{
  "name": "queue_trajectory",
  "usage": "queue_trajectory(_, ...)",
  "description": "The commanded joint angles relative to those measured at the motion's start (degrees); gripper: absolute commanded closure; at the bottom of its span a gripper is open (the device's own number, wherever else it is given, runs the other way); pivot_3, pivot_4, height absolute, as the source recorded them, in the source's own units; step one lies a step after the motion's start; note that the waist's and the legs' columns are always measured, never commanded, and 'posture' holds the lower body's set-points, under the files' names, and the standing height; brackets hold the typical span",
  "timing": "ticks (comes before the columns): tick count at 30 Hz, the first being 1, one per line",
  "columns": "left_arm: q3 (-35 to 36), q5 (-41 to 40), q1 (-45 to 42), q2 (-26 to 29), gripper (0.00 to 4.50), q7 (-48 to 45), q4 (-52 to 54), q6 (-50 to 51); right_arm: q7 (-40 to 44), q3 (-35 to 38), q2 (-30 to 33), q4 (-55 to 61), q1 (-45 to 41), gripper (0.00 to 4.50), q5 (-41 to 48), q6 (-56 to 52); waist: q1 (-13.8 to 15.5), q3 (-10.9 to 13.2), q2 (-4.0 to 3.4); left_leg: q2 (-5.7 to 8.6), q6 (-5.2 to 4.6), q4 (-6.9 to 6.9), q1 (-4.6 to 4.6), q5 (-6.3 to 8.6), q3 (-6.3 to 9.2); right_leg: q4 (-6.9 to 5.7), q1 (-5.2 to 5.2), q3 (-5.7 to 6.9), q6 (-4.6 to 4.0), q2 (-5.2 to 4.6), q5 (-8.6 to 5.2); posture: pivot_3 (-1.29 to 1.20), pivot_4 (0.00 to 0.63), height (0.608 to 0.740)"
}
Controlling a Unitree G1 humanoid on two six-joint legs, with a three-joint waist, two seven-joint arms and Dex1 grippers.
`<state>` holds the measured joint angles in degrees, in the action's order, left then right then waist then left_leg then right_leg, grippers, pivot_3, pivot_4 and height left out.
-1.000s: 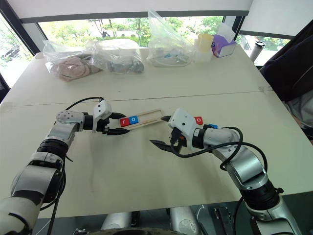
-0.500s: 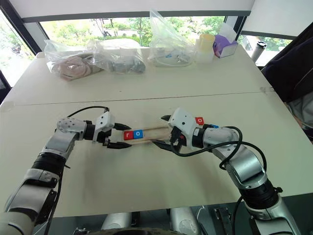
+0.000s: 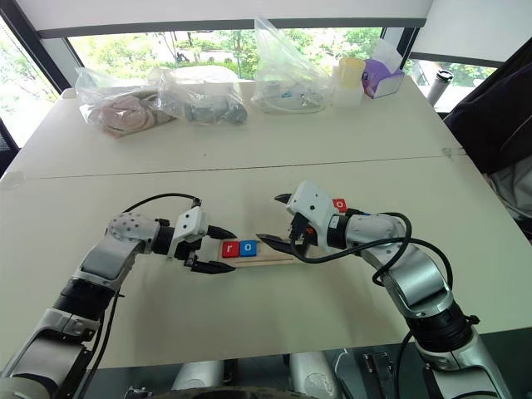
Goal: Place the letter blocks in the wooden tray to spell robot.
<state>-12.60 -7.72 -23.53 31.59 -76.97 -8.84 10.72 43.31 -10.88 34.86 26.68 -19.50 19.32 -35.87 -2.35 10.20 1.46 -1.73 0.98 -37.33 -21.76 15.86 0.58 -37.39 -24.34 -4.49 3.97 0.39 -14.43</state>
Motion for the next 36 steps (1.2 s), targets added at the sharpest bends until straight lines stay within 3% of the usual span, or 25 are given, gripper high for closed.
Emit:
queue_trajectory(1, -1.64, 0.58, 1.38, 0.52, 1.37, 1.06, 0.17, 0.81, 0.32, 0.6, -0.49, 0.63, -1.18, 0.0, 0.13, 1.36, 0.0, 0.0, 0.0, 0.0, 0.0, 0.0, 0.0, 0.0, 0.0, 0.0, 0.0, 0.0, 0.0, 0.0, 0.0, 0.0, 0.15, 0.74)
queue_trajectory(9, -1.65, 0.39, 1.44, 1.1, 1.37, 2.24, -0.16, 2.19, 0.47, 0.38, -0.87, 0.37, -1.4, 0.0, 0.04, 1.52, -0.05, 0.0, 0.0, 0.0, 0.0, 0.0, 0.02, 0.0, 0.0, 0.0, 0.0, 0.0, 0.0, 0.0, 0.0, 0.0, 0.15, 0.74)
queue_trajectory(11, -1.55, 0.12, 1.3, 1.07, 0.34, 2.5, -0.25, 3.09, 0.51, 0.35, -0.92, 0.32, -1.44, 0.0, 0.01, 1.51, -0.04, 0.0, 0.0, 0.0, 0.0, -0.01, 0.02, 0.0, 0.0, 0.0, 0.0, 0.0, 0.0, 0.0, 0.0, 0.0, 0.15, 0.74)
queue_trajectory(12, -1.51, 0.16, 1.21, 1.14, 0.04, 2.67, -0.34, 3.3, 0.5, 0.32, -0.97, 0.26, -1.48, 0.0, -0.04, 1.54, -0.01, 0.0, 0.0, 0.0, 0.0, -0.01, 0.02, 0.0, 0.0, 0.0, 0.0, 0.0, 0.0, 0.0, 0.0, 0.0, 0.15, 0.74)
queue_trajectory(20, -0.15, -0.66, 2.88, 4.07, 0.04, 3.11, 0.99, 3.86, 0.38, 0.21, -1.58, -0.62, -1.87, 0.0, -0.37, 1.97, -0.36, 0.0, 0.0, -0.03, 0.0, 0.04, 0.14, 0.0, -0.06, -0.03, 0.02, -0.03, -0.01, 0.03, 0.0, 0.0, 0.15, 0.74)
queue_trajectory(24, 2.28, -1.94, 6.22, 8.07, 0.04, 3.03, 2.73, 4.37, -1.14, 0.42, -3.29, -1.91, -2.59, 0.0, -0.62, 1.6, -0.85, 0.0, 0.01, -0.1, 0.0, 0.16, 0.24, 0.0, -0.09, -0.04, 0.02, -0.08, -0.04, 0.11, -0.01, 0.0, 0.15, 0.74)
queue_trajectory(32, 8.25, -5.32, 13.04, 16.01, 0.04, 3.56, 4.71, 4.74, -9.79, 1.34, -6.64, -5.12, -2.94, 0.0, -4.32, -3.78, -1.81, 0.0, 0.01, -0.17, -0.01, 0.25, 0.3, 0.0, -0.09, -0.1, 0.0, -0.09, -0.31, 0.12, -0.16, 0.0, 0.15, 0.74)
queue_trajectory(36, 10.05, -7.06, 13.87, 16.33, 0.04, 4.88, 4.55, 4.95, -15.46, 2.59, -10.35, -4.57, -3.14, 0.0, -4.99, -8.51, -1.61, 0.0, 0.0, -0.2, -0.01, 0.29, 0.3, 0.0, -0.1, -0.15, -0.06, -0.09, -0.36, 0.1, -0.17, 0.0, 0.15, 0.74)
